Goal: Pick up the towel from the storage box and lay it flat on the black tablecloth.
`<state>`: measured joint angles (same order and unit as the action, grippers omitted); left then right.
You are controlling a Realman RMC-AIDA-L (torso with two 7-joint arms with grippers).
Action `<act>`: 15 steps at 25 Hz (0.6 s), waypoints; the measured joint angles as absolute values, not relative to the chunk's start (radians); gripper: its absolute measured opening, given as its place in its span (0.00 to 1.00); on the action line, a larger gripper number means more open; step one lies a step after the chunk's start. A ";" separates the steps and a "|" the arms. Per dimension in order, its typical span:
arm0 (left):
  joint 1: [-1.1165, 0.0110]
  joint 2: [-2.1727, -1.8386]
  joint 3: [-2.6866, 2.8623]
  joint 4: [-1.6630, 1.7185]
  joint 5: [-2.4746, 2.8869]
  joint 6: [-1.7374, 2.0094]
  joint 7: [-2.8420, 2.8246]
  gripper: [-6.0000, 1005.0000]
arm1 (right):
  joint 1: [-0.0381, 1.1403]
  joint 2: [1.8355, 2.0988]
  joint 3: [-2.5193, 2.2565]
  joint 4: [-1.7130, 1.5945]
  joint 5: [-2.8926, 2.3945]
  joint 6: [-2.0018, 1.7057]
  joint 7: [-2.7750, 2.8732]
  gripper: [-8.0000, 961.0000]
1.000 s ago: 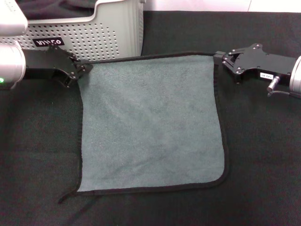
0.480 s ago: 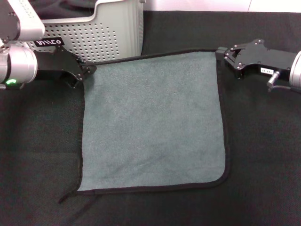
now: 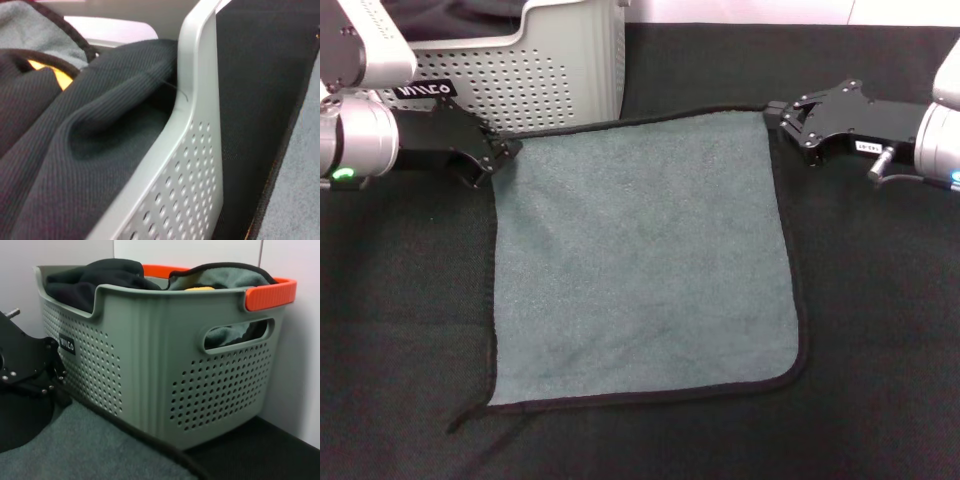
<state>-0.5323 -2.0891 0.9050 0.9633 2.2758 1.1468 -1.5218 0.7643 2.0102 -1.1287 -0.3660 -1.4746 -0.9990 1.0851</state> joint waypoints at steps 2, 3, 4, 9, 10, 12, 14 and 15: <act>-0.532 -2.089 0.905 0.962 2.285 1.139 -1.525 0.06 | 0.766 2.011 -1.129 -0.364 -1.475 -0.991 1.085 0.01; -0.532 -2.089 0.905 0.960 2.287 1.135 -1.526 0.06 | 0.766 2.012 -1.128 -0.364 -1.474 -0.987 1.085 0.01; -0.532 -2.089 0.905 0.957 2.289 1.131 -1.526 0.06 | 0.766 2.012 -1.126 -0.364 -1.474 -0.981 1.085 0.02; -0.533 -2.089 0.908 0.949 2.297 1.122 -1.526 0.06 | 0.762 2.014 -1.128 -0.369 -1.470 -0.965 1.087 0.08; -0.534 -2.089 0.915 0.949 2.302 1.122 -1.527 0.06 | 0.762 2.015 -1.128 -0.367 -1.469 -0.965 1.088 0.09; -0.534 -2.089 0.933 0.953 2.316 1.122 -1.539 0.08 | 0.760 2.019 -1.128 -0.366 -1.469 -0.965 1.090 0.12; -0.535 -2.090 0.941 0.962 2.329 1.120 -1.562 0.09 | 0.752 2.021 -1.122 -0.369 -1.463 -0.966 1.093 0.16; -0.536 -2.089 0.941 0.964 2.331 1.119 -1.573 0.10 | 0.748 2.021 -1.120 -0.372 -1.461 -0.971 1.094 0.18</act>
<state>-0.5359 -2.0892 0.9414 0.9642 2.3309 1.1186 -1.5731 0.7476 2.0214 -1.1201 -0.3718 -1.4609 -0.9708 1.0937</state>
